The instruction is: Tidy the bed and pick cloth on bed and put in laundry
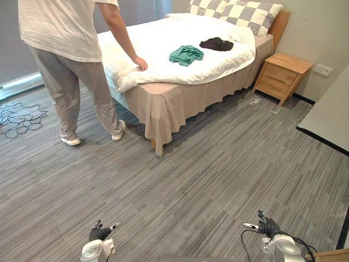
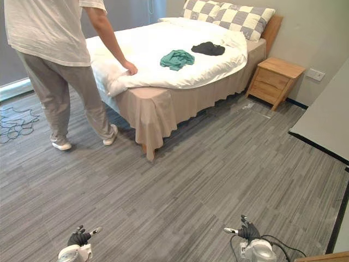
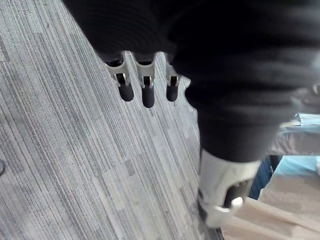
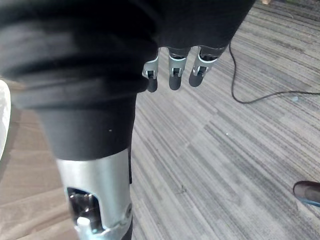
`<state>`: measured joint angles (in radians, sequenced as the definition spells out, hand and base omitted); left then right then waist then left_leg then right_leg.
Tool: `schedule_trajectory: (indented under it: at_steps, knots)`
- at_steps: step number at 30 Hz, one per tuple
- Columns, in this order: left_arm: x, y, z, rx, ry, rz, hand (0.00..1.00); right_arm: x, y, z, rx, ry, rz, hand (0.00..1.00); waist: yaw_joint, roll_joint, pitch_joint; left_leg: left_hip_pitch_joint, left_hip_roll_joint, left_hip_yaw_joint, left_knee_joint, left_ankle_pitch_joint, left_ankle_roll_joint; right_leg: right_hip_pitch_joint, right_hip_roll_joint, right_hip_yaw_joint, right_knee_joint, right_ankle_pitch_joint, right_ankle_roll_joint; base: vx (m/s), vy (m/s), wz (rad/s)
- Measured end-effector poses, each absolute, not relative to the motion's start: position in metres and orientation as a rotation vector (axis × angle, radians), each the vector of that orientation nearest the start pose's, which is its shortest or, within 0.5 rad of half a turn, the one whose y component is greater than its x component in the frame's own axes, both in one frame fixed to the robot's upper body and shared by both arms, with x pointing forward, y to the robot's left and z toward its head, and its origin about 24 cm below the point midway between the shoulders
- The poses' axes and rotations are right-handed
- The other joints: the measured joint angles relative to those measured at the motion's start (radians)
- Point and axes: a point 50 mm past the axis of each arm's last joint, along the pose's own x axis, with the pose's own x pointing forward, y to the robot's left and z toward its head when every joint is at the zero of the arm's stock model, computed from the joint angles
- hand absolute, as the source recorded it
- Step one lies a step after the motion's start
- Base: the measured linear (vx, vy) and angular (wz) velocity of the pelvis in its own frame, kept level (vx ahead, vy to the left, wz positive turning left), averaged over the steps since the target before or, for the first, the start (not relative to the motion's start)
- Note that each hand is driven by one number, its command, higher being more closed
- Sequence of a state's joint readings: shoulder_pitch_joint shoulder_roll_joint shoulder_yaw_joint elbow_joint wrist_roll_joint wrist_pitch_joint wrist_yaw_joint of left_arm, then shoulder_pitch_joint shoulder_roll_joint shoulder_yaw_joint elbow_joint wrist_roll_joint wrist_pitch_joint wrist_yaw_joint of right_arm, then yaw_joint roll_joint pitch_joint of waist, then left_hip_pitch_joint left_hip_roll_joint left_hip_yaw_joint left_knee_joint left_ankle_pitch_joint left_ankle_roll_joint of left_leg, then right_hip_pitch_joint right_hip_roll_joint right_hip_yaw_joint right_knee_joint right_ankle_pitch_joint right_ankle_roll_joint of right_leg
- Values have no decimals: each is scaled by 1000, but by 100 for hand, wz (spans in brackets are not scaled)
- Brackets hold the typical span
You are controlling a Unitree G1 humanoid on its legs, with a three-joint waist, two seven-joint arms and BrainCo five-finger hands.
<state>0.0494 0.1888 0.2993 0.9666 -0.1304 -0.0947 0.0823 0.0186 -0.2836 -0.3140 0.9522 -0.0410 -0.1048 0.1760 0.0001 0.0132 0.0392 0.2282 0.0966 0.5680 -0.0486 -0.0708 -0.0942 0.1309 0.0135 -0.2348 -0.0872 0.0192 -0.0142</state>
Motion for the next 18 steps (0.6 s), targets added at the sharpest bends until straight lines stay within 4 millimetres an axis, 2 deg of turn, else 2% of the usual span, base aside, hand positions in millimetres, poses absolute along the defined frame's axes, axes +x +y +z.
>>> schedule_trajectory:
  at_steps: [6,18]
  knots:
    - [123,267,-131,-33,861,516,0,142,-290,-113,-99,822,-228,0,-1,13,7,0,4,-2,2,-7,-6,-5,0,0,15,-8,10,-47,-37,1]
    - [122,266,-131,-37,859,518,0,142,-290,-113,-100,822,-229,0,-1,10,9,-8,8,-3,15,-20,-3,-9,1,-4,12,-13,6,-41,-43,1]
